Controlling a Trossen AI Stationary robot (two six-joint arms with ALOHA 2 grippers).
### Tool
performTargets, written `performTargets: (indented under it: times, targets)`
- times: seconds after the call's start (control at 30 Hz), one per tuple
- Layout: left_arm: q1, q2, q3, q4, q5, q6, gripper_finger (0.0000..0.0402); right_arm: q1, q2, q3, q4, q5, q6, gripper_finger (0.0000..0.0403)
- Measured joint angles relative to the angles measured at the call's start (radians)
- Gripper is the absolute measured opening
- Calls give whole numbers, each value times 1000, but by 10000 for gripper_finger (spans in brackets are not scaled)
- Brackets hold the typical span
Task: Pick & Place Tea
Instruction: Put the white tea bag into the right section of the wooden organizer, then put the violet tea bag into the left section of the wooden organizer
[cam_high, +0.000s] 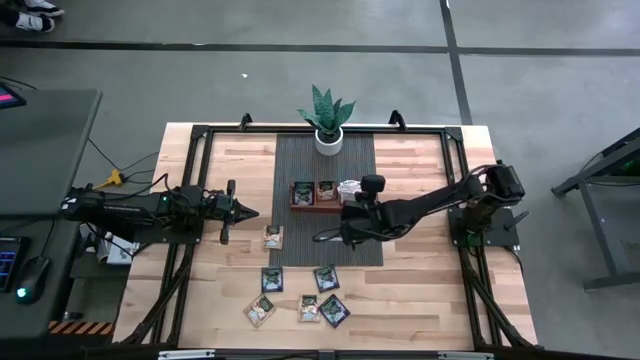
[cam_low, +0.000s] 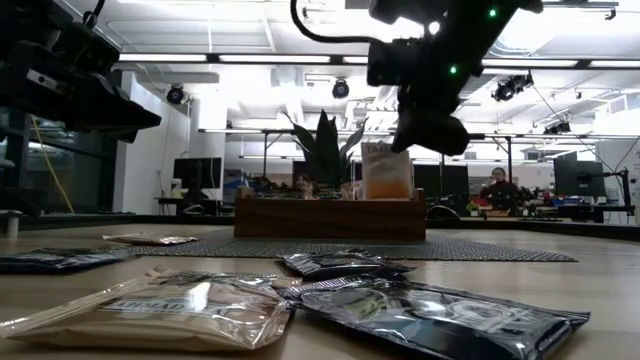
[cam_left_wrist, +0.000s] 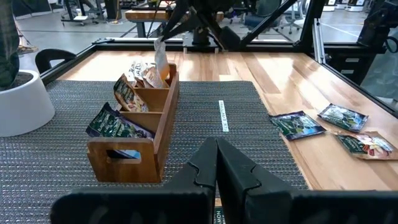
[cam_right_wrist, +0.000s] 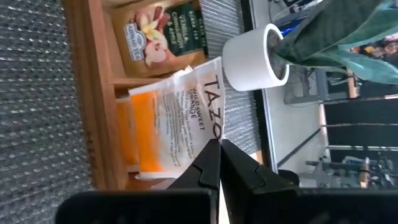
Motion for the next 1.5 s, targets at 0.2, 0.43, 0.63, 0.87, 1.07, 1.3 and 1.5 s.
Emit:
performTargets:
  times: [0.2, 0.43, 0.63, 0.87, 1.07, 1.3, 1.5]
  targets:
    - [0, 0, 0, 0, 0, 0, 1, -20, 0, -43, 60, -19, -9, 0]
    - [0, 0, 0, 0, 0, 0, 1, -21, 0, -54, 74, -63, -13, 2]
    - [0, 0, 0, 0, 0, 0, 1, -21, 12, -54, 75, -71, -19, 29]
    - [0, 0, 0, 0, 0, 0, 1, -23, 13, -54, 79, -89, -39, 101]
    - [0, 0, 0, 0, 0, 0, 1, -12, 13, -39, 91, 0, -54, 143]
    - [0, 0, 0, 0, 0, 0, 1, 0, 39, 57, 106, -146, -61, 152]
    - [0, 0, 0, 0, 0, 0, 1, 3, 47, 70, 101, -384, -79, 152]
